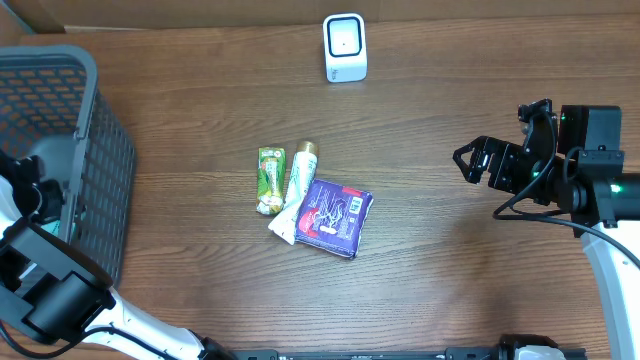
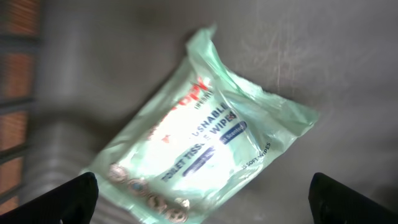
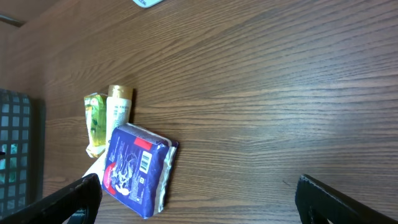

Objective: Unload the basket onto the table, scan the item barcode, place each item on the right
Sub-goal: 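Grasp the mint-green wipes pack with the left gripper, then lift the wipes pack out and set it left of the green packet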

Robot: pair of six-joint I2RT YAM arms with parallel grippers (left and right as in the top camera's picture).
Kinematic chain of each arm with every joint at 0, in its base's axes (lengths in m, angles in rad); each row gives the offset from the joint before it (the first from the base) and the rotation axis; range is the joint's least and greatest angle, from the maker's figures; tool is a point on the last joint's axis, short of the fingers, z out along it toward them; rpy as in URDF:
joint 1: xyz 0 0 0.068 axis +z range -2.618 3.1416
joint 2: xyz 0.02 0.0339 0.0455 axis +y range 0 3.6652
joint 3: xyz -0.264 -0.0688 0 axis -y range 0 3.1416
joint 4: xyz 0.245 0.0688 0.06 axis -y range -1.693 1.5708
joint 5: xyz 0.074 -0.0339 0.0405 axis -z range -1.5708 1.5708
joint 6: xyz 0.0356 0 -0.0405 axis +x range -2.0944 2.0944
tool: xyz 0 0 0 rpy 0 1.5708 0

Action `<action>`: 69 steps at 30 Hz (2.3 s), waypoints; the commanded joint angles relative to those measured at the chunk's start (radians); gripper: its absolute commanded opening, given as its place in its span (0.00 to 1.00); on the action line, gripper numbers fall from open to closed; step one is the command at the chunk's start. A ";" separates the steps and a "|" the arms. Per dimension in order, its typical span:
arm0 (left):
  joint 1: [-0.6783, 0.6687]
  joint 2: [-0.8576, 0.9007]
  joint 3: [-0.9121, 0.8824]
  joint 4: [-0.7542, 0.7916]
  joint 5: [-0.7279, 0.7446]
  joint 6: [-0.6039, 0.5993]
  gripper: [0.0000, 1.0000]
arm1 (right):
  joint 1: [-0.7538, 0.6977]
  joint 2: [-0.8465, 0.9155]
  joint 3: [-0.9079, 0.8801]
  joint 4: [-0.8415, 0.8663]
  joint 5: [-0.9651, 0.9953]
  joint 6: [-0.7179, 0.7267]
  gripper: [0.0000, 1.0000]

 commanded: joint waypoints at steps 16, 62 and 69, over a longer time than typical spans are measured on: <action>0.006 0.008 -0.122 0.203 -0.008 0.072 0.75 | -0.004 0.003 0.019 0.005 -0.006 -0.008 1.00; -0.246 -0.301 0.651 -0.214 0.255 -0.438 0.04 | -0.004 0.003 0.019 0.005 -0.006 -0.008 1.00; -0.377 -0.428 0.651 -0.264 0.307 -0.439 0.04 | -0.004 0.003 0.019 0.005 -0.006 -0.008 1.00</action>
